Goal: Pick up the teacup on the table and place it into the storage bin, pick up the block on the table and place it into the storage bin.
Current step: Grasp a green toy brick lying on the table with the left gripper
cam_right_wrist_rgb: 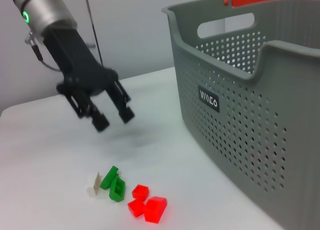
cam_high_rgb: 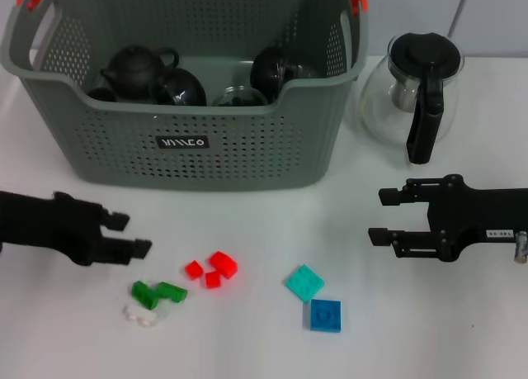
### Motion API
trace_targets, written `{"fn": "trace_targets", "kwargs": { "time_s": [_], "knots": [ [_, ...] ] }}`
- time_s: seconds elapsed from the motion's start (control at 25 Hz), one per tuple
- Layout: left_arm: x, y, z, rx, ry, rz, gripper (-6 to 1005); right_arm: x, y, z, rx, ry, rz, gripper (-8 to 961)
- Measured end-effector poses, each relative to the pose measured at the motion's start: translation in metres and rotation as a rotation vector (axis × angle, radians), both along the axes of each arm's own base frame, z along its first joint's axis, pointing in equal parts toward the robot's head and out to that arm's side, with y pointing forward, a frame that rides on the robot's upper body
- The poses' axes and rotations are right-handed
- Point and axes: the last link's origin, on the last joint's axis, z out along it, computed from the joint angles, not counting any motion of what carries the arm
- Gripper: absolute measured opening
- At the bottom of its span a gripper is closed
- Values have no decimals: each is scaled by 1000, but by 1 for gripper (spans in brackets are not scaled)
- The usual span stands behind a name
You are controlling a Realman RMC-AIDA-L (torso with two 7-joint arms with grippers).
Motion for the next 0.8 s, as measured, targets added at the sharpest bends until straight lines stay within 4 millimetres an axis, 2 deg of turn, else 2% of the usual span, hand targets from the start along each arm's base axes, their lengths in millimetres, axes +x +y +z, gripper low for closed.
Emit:
{"fn": "trace_targets", "kwargs": {
  "time_s": [0.2,0.36,0.6,0.8],
  "knots": [
    [3,-14,32,89,-111,-36,609,0,0,0,-1,4,-5,683],
    [14,-26,46,128,-219,-140,609,0,0,0,-3,8,-11,683],
    [9,-30,28,69,-211,-290,616,0,0,0,-1,7,-14,683],
    [2,-28,21,75,-188,-324,620,2,0,-1,3,5,-20,683]
  ]
}}
